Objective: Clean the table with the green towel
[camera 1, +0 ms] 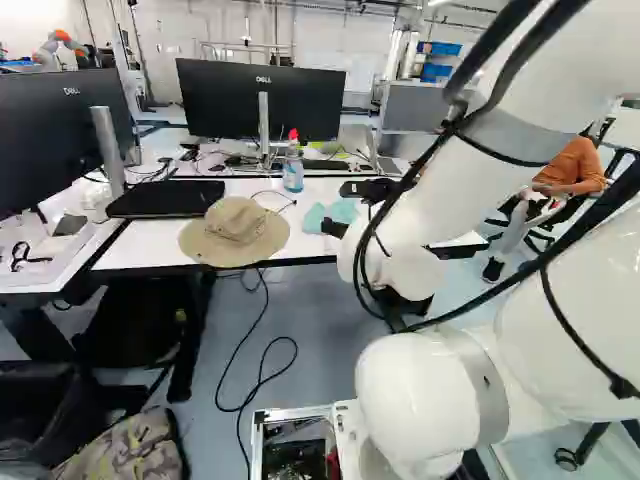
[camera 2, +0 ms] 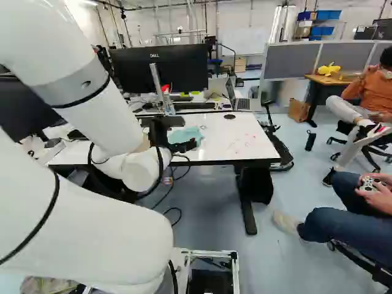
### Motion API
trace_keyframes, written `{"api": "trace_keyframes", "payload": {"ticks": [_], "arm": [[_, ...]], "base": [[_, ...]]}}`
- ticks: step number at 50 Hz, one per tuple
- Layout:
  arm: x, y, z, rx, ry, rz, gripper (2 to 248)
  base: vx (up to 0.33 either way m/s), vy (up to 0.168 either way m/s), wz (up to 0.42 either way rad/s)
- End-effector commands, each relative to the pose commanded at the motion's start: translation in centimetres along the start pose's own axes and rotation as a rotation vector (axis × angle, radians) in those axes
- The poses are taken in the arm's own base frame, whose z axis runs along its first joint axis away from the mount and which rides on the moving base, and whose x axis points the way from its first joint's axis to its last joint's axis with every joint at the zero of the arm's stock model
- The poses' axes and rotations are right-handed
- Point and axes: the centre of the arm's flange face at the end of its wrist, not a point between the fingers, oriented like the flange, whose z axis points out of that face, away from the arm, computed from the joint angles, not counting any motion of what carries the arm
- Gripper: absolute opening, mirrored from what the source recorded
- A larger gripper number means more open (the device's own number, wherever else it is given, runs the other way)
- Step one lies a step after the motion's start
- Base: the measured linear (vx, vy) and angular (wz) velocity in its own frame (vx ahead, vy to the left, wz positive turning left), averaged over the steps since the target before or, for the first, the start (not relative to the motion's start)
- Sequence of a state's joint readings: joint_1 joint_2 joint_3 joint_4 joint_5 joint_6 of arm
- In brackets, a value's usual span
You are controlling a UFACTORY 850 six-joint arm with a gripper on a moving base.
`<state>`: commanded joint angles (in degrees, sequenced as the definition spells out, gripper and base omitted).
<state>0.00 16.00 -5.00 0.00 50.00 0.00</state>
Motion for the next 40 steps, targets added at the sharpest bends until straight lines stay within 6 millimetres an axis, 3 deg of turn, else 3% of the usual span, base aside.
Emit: {"api": "trace_keyframes", "payload": {"ticks": [40], "arm": [[2.4, 0.0, 5.2, 0.0, -0.018, 0.0, 247]], "base": [[0.0, 0.0, 0.0]]}}
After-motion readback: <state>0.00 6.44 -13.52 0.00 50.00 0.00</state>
